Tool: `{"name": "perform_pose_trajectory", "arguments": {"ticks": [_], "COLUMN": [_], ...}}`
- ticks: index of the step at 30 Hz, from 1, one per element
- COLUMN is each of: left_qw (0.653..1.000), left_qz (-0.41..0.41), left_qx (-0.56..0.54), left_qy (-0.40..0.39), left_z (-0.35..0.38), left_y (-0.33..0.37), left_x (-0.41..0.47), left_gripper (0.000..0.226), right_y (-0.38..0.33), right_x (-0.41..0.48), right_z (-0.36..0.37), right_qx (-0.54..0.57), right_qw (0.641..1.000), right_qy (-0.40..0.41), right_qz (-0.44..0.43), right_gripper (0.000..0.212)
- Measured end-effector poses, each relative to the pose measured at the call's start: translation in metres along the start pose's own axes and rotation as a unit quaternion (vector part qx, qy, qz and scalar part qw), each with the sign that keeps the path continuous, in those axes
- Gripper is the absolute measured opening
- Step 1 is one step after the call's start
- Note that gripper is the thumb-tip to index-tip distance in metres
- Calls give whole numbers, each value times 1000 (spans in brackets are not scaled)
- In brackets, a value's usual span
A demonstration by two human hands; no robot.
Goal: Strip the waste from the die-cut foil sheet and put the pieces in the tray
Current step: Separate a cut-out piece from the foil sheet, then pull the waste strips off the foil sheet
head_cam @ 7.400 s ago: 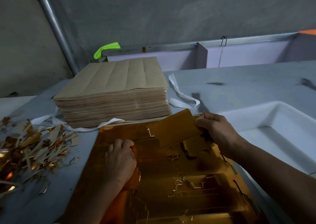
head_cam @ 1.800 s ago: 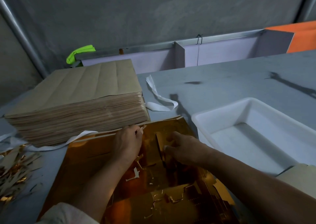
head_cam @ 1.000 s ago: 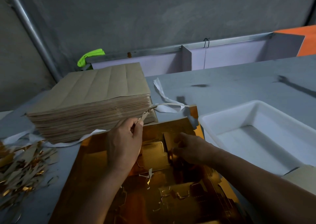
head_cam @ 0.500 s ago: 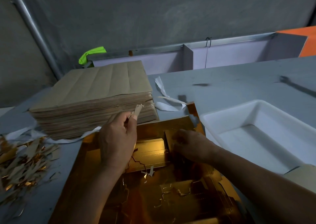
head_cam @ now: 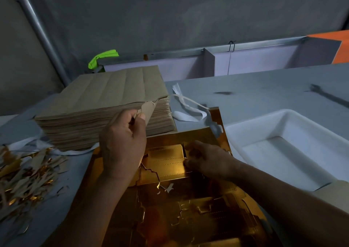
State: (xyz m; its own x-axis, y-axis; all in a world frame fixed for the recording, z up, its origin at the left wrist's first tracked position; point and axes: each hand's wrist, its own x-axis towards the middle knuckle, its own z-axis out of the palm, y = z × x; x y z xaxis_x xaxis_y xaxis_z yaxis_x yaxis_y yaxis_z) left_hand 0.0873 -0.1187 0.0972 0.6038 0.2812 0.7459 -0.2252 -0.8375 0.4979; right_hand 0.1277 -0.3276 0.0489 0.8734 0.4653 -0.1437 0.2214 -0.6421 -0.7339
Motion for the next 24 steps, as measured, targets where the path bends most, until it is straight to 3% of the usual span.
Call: {"name": "perform_pose_trajectory", "arguments": {"ticks": [5, 12, 16, 20, 24], "left_qw": [1000, 999, 991, 972, 970], "left_qz": [2, -10, -20, -15, -48], "left_qx": [-27, -38, -87, -142, -121], "left_qy": [10, -36, -99, -188, -203], "left_z": [-5, 4, 11, 17, 28], "left_y": [4, 12, 13, 10, -7], "left_x": [4, -10, -24, -38, -49], "left_gripper": [22, 17, 15, 30, 23], "right_y": [-4, -7, -7, -8, -9], "right_x": [-2, -5, -7, -6, -7], "right_z": [-1, -5, -8, -9, -9], "right_qx": [58, 109, 122, 129, 109], "right_qw": [998, 993, 990, 988, 990], "right_qy": [-13, -46, -65, -79, -85], "right_qz": [5, 12, 17, 32, 33], "right_gripper": [47, 5, 10, 13, 15]}}
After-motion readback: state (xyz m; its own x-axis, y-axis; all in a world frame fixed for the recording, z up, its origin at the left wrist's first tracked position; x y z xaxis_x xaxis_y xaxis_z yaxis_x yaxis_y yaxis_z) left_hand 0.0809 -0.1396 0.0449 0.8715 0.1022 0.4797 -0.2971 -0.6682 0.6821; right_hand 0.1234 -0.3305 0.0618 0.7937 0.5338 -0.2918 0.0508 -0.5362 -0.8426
